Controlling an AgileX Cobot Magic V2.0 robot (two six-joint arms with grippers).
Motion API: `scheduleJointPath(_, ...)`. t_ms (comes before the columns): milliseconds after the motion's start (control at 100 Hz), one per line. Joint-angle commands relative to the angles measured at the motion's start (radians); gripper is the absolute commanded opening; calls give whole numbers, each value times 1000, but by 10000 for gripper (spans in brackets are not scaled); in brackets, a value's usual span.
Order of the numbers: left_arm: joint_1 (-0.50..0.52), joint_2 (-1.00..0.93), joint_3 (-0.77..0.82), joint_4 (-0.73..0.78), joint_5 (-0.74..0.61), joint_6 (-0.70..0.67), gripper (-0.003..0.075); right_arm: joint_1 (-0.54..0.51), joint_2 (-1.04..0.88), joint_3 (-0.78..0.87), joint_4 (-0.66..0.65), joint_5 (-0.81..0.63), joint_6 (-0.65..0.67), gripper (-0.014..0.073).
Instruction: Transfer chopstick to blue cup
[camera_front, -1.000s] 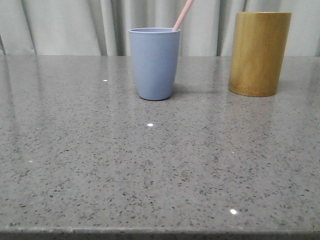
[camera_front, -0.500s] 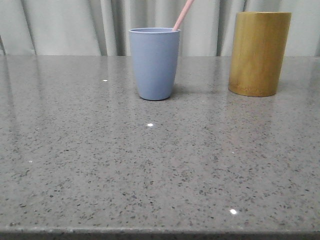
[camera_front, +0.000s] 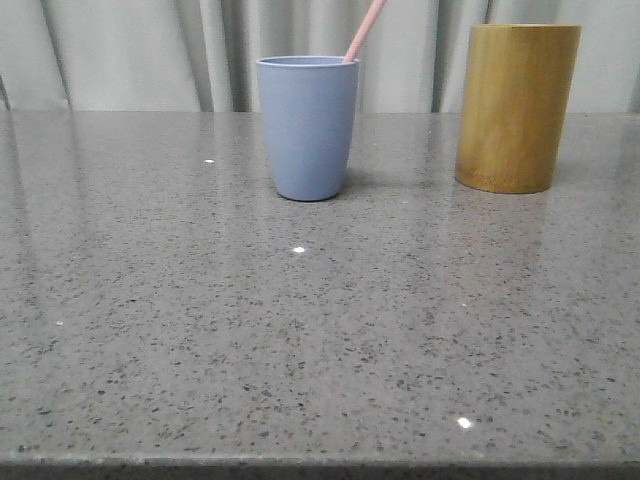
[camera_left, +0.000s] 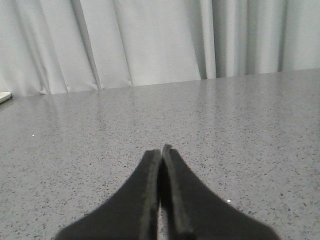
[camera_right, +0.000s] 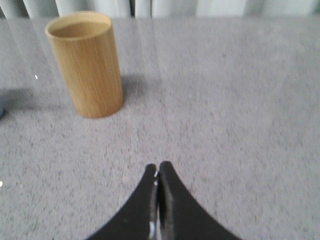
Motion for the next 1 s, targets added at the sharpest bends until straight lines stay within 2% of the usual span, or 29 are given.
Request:
scheduleJointPath(0, 0, -34, 9, 1, -86, -8, -19, -6, -38, 52, -41, -201, -12, -67)
scheduleJointPath(150, 0, -34, 9, 1, -86, -8, -19, -11, -137, 204, -42, -411, -19, -67)
scheduleJointPath(240, 0, -34, 9, 1, -86, -8, -19, -40, -198, 282, -25, -483, -23, -67)
scheduleJointPath(490, 0, -34, 9, 1, -86, -8, -19, -143, -339, 397, 67, -490, -87, -67)
scheduleJointPath(640, 0, -34, 9, 1, -86, -8, -19, -147, -349, 430, 85, -494, -165, -67)
scheduleJointPath(860, 0, -34, 9, 1, -86, -8, -19, -147, -349, 487, 91, -520, -169, -67)
scheduleJointPath(990, 0, -34, 9, 1, -86, -8, -19, -147, -349, 539, 91, -582, -169, -67)
